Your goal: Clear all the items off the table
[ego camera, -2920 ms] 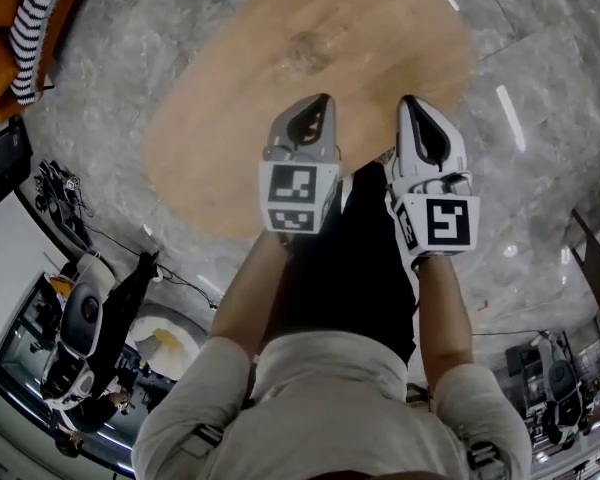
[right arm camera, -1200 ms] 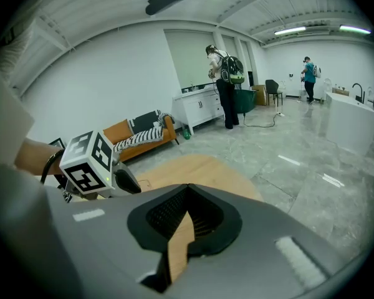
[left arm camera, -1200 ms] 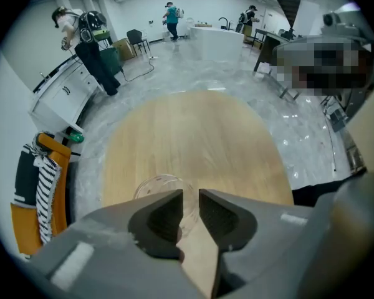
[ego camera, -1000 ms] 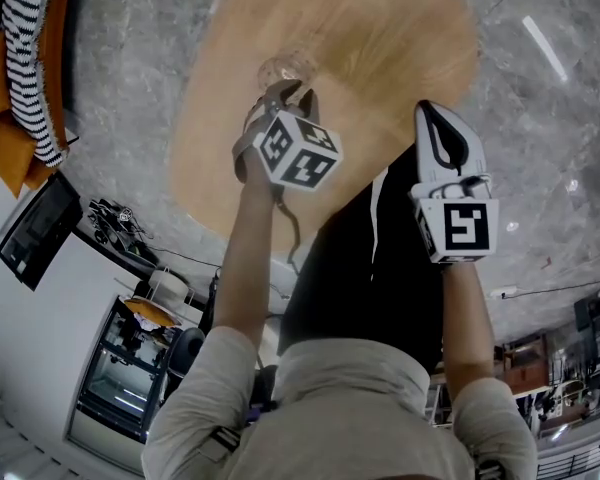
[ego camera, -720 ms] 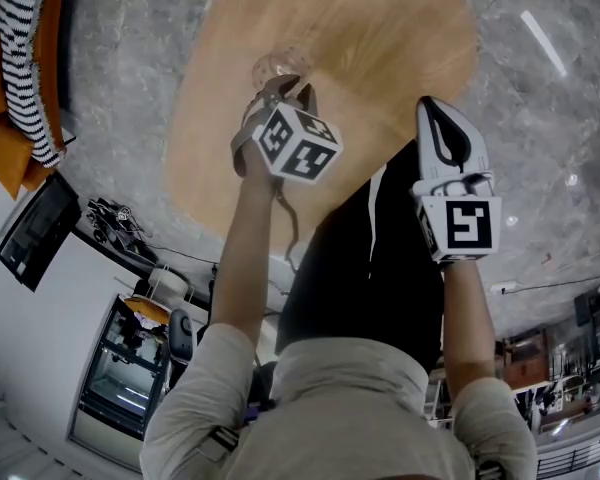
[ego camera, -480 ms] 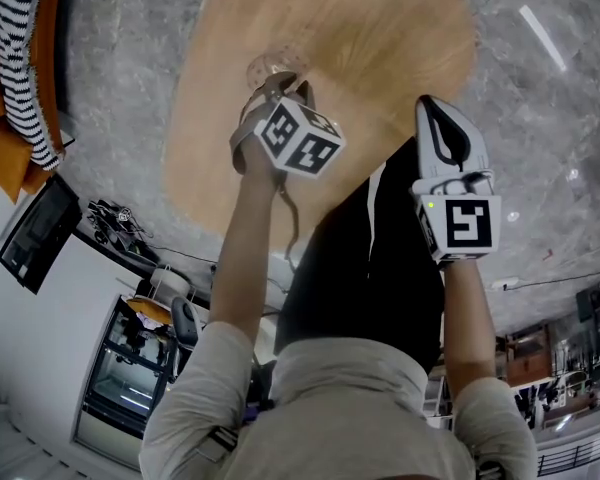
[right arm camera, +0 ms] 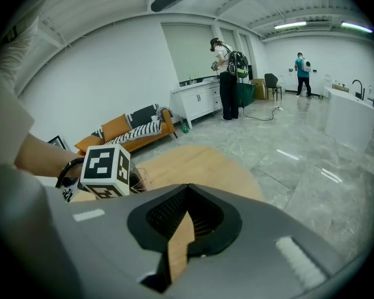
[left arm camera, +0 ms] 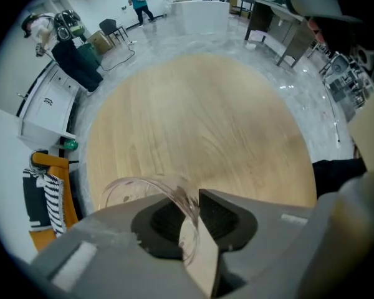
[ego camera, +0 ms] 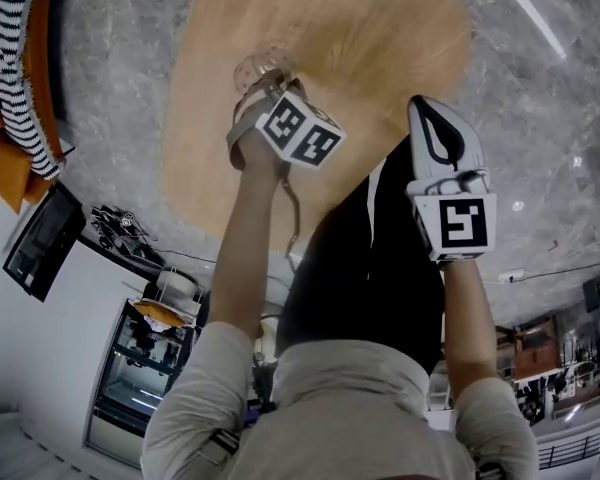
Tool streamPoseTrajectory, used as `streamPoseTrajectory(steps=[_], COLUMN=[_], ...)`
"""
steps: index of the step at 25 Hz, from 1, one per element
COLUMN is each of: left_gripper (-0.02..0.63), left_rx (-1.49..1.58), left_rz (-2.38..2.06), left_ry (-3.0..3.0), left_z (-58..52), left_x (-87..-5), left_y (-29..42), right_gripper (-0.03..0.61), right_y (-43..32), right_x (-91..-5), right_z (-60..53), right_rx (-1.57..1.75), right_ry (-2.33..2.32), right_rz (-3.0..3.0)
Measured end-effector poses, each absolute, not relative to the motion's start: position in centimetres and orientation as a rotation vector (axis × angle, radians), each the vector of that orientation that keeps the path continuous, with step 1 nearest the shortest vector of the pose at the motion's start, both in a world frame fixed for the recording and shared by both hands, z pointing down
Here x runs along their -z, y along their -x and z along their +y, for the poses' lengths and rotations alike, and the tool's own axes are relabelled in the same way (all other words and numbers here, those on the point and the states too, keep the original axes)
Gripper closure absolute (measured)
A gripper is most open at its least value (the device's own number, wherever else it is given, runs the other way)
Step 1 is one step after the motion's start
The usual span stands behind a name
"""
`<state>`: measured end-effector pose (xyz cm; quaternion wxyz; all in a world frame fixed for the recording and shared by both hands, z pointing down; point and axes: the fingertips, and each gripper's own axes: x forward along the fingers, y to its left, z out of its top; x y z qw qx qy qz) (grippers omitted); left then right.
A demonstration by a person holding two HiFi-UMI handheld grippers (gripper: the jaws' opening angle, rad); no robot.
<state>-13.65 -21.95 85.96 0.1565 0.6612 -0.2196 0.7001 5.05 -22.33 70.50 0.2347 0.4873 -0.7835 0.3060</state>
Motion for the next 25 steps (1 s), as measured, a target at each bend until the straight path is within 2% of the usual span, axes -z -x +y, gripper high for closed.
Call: streamPoseTrajectory(steps=[10,18,25], left_gripper=[0.526,0.552,0.552], left_rx=[-2.113,-1.984,-1.904], left_rz=[-0.617,-0.659,-0.720], left_ry=[-1.893,-1.963,-2.068], left_z=[-22.0,-21.0,-20.5], left_x=[-85.8,-84.6,-79.5], left_y=[14.2,13.1,10.3], right_gripper=[0.572,0.572,0.572], right_y=[-4.8,-4.7,-4.3], right_x=[-70.2,-70.0,-67.6], right_z=[-22.0,-21.4,-21.8], right_rx=[-0.829,-0.819,-0.759], right_ry=[-1.337,-1.325,-1.327], right_rz=[-2.161,-2.174,-2.230])
